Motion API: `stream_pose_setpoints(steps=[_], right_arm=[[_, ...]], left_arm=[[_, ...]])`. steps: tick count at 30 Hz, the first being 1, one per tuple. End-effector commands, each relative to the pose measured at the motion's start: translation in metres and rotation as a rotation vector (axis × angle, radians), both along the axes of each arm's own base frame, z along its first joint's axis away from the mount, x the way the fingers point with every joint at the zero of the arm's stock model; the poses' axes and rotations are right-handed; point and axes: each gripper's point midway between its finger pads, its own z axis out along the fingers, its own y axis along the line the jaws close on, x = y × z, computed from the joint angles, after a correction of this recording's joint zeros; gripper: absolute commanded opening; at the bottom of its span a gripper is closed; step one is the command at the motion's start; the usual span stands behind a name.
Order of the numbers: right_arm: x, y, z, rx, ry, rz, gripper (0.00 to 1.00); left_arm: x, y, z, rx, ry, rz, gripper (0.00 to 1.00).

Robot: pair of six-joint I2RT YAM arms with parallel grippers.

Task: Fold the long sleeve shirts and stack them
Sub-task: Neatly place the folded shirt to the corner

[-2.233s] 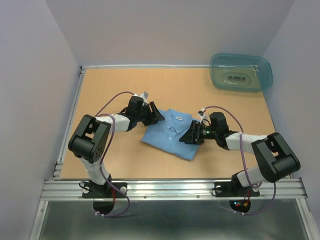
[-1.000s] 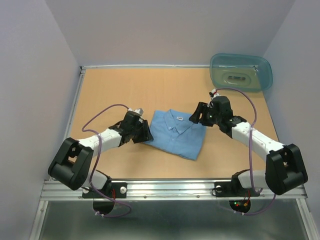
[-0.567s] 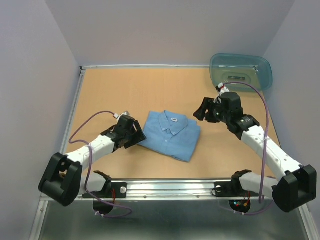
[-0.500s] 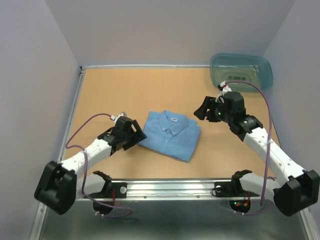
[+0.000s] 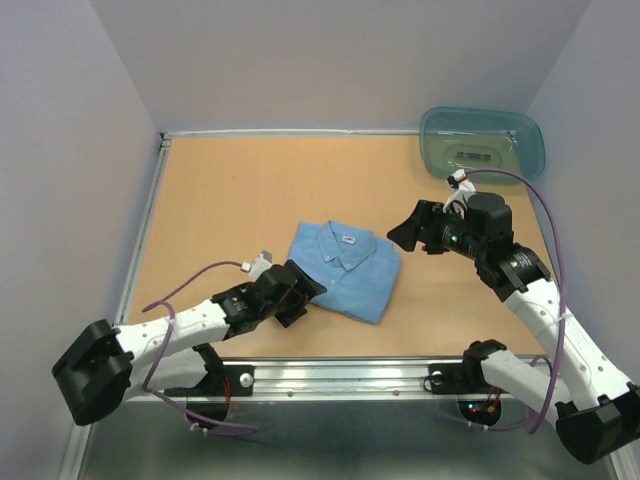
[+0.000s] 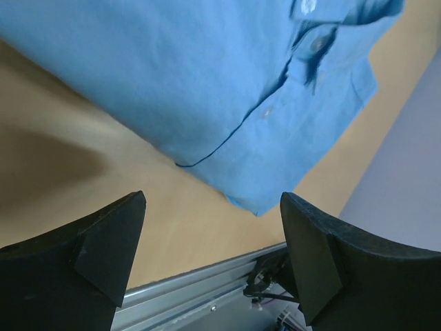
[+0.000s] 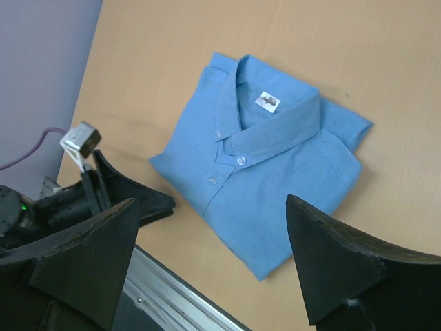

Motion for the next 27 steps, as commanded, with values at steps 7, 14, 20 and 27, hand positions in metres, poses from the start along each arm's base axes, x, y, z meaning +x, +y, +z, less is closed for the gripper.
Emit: stream_pose_setpoints(steps=[7, 14, 20, 27], right_arm=[[-0.012, 0.009, 0.017, 0.015, -0.022, 0.065, 0.91], [-0.010, 0.014, 0.029, -0.018, -0.056, 0.078, 0.91], [-0.008, 0.015, 0.031, -0.062, -0.089, 0.082, 0.91], [-0.003, 0.009, 0.042, -0.112, -0.146, 0.057, 0.92]], left_arm=[[0.011, -0.041, -0.031, -0.130, 0.053, 0.228, 0.84], [0.019, -0.042, -0.049, -0.123, 0.098, 0.316, 0.58], [0.032, -0.031, -0.045, -0.163, 0.062, 0.404, 0.15], [0.098, 0.002, -0.022, -0.156, -0.027, 0.474, 0.00]])
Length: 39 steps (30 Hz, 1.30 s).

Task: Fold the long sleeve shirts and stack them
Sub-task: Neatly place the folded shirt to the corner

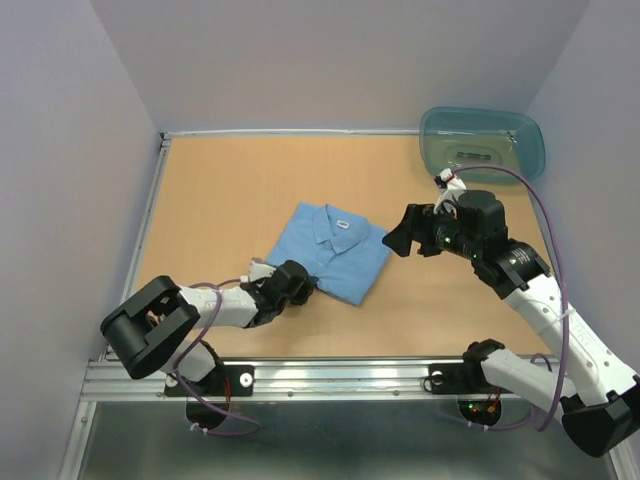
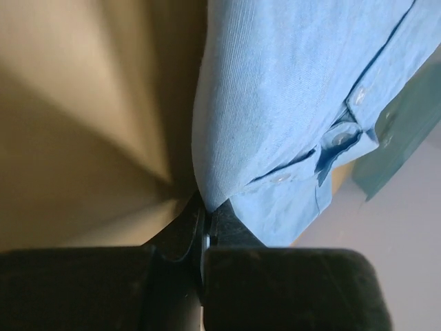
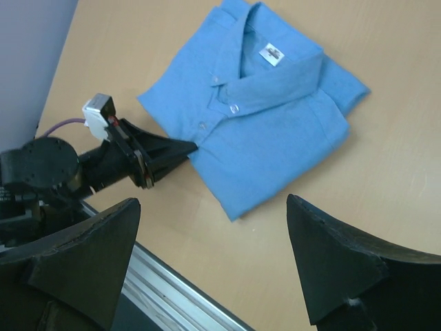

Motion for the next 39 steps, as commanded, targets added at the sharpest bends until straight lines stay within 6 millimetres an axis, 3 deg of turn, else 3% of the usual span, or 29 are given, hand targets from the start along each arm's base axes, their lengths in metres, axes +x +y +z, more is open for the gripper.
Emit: stream_pose_setpoints(steps=[1, 2, 5, 8, 10, 11, 12, 13, 15, 16, 20, 22, 23, 24, 25, 27, 30, 35, 36, 39], right_arm=[[0.009, -0.005, 0.041, -0.016, -0.132, -0.021, 0.92], [0.010, -0.006, 0.042, -0.024, -0.136, -0.028, 0.92], [0.013, -0.009, 0.047, -0.039, -0.155, -0.037, 0.92], [0.015, -0.012, 0.052, -0.052, -0.174, -0.053, 0.92], [0.017, -0.015, 0.055, -0.058, -0.186, -0.067, 0.92], [0.019, -0.018, 0.058, -0.064, -0.194, -0.085, 0.92], [0.020, -0.019, 0.060, -0.066, -0.201, -0.090, 0.92], [0.021, -0.021, 0.061, -0.069, -0.205, -0.104, 0.92], [0.025, -0.025, 0.065, -0.078, -0.216, -0.130, 0.93], [0.027, -0.027, 0.067, -0.080, -0.224, -0.141, 0.93], [0.033, -0.031, 0.069, -0.092, -0.227, -0.176, 0.93], [0.036, -0.031, 0.068, -0.095, -0.220, -0.187, 0.93], [0.039, -0.035, 0.068, -0.105, -0.221, -0.215, 0.93], [0.041, -0.034, 0.065, -0.107, -0.209, -0.222, 0.93], [0.044, -0.036, 0.064, -0.112, -0.208, -0.235, 0.93], [0.046, -0.036, 0.062, -0.117, -0.201, -0.246, 0.93], [0.050, -0.037, 0.060, -0.119, -0.191, -0.265, 0.93], [0.055, -0.038, 0.058, -0.134, -0.186, -0.282, 0.93], [0.056, -0.038, 0.060, -0.132, -0.189, -0.282, 0.93], [0.055, -0.039, 0.063, -0.132, -0.199, -0.281, 0.93]], left_arm=[[0.055, 0.026, 0.029, 0.040, -0.123, 0.074, 0.00], [0.080, 0.043, 0.038, 0.044, -0.141, 0.136, 0.00], [0.112, 0.068, 0.040, 0.085, -0.143, 0.160, 0.00], [0.169, 0.117, 0.055, 0.075, -0.174, 0.236, 0.00], [0.189, 0.136, 0.055, 0.105, -0.169, 0.234, 0.00], [0.208, 0.142, 0.058, 0.124, -0.173, 0.214, 0.00], [0.217, 0.152, 0.056, 0.140, -0.162, 0.214, 0.00], [0.226, 0.176, 0.053, 0.159, -0.143, 0.249, 0.00], [0.252, 0.192, 0.055, 0.195, -0.156, 0.223, 0.00], [0.268, 0.210, 0.055, 0.211, -0.150, 0.213, 0.00], [0.296, 0.262, 0.047, 0.242, -0.111, 0.246, 0.00], [0.303, 0.278, 0.045, 0.250, -0.112, 0.253, 0.00], [0.305, 0.295, 0.036, 0.255, -0.097, 0.273, 0.00], [0.315, 0.302, 0.044, 0.256, -0.120, 0.270, 0.00], [0.315, 0.309, 0.032, 0.264, -0.089, 0.260, 0.00], [0.320, 0.331, 0.036, 0.261, -0.088, 0.284, 0.00], [0.321, 0.351, 0.033, 0.259, -0.089, 0.308, 0.00], [0.322, 0.367, 0.032, 0.250, -0.092, 0.315, 0.01], [0.319, 0.368, 0.030, 0.240, -0.087, 0.318, 0.02], [0.315, 0.369, 0.033, 0.240, -0.101, 0.304, 0.23]])
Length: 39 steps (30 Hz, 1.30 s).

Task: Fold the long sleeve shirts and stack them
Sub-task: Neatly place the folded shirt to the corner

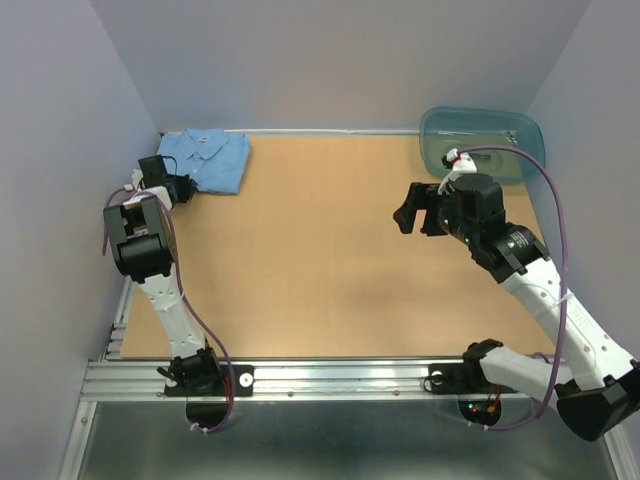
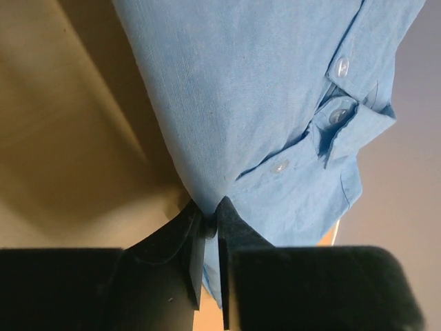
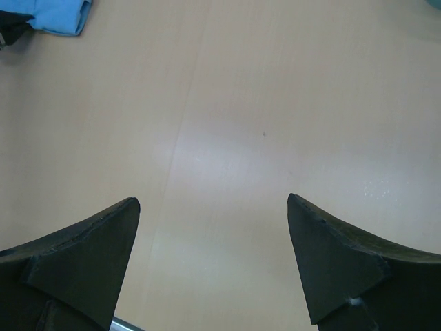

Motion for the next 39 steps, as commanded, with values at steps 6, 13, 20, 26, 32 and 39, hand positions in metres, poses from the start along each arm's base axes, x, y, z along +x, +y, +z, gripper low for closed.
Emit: stream_pose_setpoints(steps=[6, 13, 20, 26, 32, 39], right_arm=[[-0.007, -0.012, 0.065, 0.053, -0.170, -0.036, 0.99], [-0.035, -0.041, 0.085, 0.069, -0.242, -0.109, 1.00], [-0.083, -0.096, 0.122, 0.044, -0.386, -0.237, 1.00], [-0.117, -0.135, 0.141, 0.024, -0.490, -0.336, 1.00], [-0.144, -0.157, 0.155, -0.004, -0.589, -0.353, 1.00], [-0.160, -0.173, 0.138, 0.006, -0.614, -0.406, 1.00]], left_arm=[[-0.028, 0.006, 0.040, 0.051, -0.049, -0.050, 0.78], [-0.099, -0.024, 0.092, 0.142, -0.061, -0.179, 0.88], [-0.210, -0.031, 0.239, 0.577, -0.174, -0.261, 0.88], [-0.322, -0.043, 0.302, 0.852, -0.252, -0.185, 0.88], [-0.424, -0.055, 0.321, 1.035, -0.399, -0.034, 0.91], [-0.483, -0.059, 0.306, 1.103, -0.458, 0.083, 0.99]])
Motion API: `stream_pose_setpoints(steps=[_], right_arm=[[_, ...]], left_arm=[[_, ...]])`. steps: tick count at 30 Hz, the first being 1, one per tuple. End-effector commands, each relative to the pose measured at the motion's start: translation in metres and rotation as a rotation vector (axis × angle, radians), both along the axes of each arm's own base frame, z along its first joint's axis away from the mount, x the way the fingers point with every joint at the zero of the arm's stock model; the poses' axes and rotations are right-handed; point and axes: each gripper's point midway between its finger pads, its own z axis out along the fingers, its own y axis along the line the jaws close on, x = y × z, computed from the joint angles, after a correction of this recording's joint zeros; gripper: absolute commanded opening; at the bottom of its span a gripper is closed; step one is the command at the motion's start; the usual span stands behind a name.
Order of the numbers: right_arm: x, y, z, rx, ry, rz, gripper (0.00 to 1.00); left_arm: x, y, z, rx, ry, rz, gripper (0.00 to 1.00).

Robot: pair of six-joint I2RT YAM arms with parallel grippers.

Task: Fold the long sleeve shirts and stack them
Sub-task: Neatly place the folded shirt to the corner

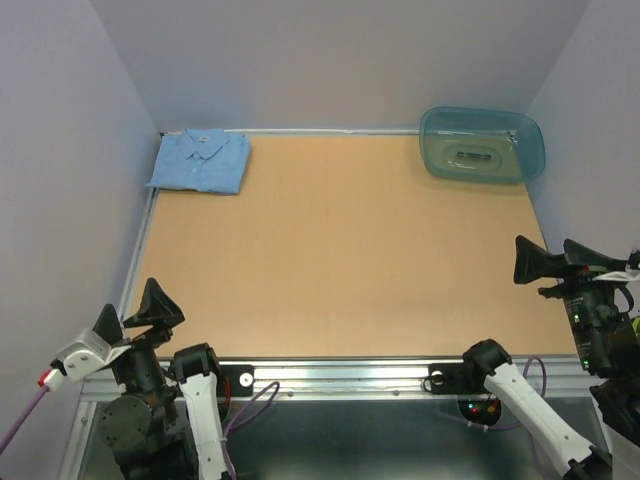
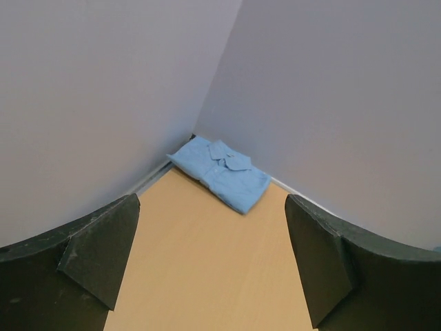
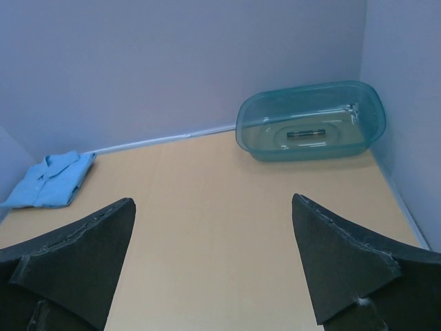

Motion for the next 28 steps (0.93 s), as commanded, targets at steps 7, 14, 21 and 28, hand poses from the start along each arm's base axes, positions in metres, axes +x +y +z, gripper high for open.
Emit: stream_pose_setpoints(steps=[7, 14, 21, 28], right_arm=[[-0.018, -0.021, -0.016, -0.021, -0.040, -0.058, 1.00], [-0.020, -0.016, -0.018, -0.030, -0.047, -0.025, 1.00], [-0.018, -0.006, -0.016, -0.027, -0.043, 0.024, 1.00], [-0.017, -0.007, -0.016, -0.040, -0.044, 0.018, 1.00]], left_arm=[[-0.022, 0.013, -0.039, -0.019, 0.056, 0.099, 0.99], [-0.014, 0.010, -0.034, -0.005, 0.088, 0.072, 0.99], [-0.008, 0.008, -0.029, 0.006, 0.116, 0.048, 0.99], [-0.009, 0.006, -0.023, 0.017, 0.107, 0.040, 0.99]])
